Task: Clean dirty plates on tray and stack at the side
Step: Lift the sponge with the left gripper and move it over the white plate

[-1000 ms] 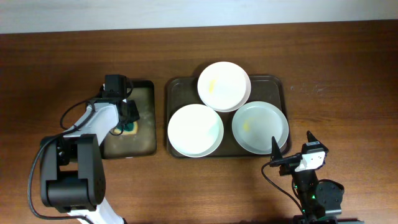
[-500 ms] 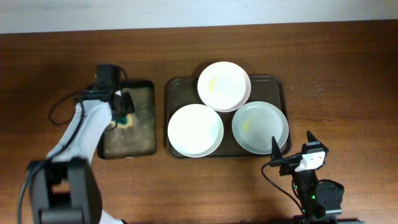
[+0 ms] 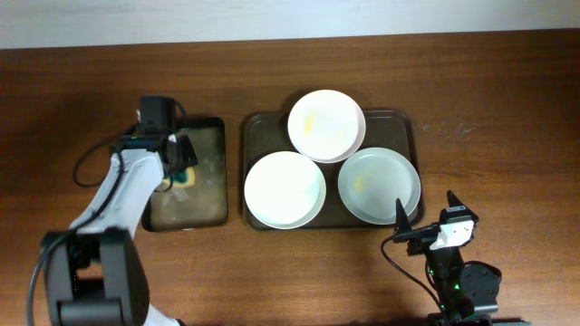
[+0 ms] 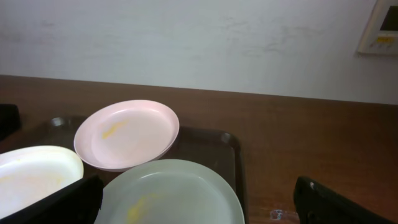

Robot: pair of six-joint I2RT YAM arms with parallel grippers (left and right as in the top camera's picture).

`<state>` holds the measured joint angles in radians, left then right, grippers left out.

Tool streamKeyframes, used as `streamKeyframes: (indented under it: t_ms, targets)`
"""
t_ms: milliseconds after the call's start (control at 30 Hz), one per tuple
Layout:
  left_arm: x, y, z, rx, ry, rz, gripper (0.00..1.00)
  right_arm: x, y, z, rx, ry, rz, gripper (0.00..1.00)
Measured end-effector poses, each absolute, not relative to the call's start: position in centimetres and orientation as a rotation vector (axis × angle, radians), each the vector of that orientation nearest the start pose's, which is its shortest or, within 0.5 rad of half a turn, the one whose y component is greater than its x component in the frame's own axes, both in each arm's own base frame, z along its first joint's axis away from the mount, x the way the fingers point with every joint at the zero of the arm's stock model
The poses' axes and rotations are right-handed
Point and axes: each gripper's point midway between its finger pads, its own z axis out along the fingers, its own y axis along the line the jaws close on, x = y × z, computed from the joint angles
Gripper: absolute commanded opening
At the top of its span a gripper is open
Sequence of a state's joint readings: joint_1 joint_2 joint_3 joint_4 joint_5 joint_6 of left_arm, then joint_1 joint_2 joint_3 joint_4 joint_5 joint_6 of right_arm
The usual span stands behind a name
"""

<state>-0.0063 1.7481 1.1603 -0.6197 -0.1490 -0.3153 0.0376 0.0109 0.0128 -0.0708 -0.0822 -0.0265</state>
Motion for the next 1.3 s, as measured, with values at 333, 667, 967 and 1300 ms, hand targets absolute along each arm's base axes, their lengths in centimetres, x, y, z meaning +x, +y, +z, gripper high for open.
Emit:
streamKeyframes:
  t_ms: [333, 667, 967, 1300]
  targets:
    - [39.6, 2.0, 18.9, -0.444, 2.471, 0.037, 0.0, 24.5, 2.3, 16.0, -0.115, 1.636, 0.076, 0.98]
    - [37.6, 1.7, 6.3, -0.46, 2.749, 0.081, 0.0, 24.5, 2.3, 16.0, -0.116, 1.636, 0.076, 0.98]
    - [40.1, 1.4, 22.2, -0.42, 2.414, -0.016, 0.0, 24.5, 2.3, 16.0, -0.115, 1.636, 0.076, 0.98]
    - [36.0, 1.3, 5.5, -0.461, 2.881, 0.096, 0.0, 24.5, 2.3, 16.0, -0.115, 1.636, 0.076, 0.98]
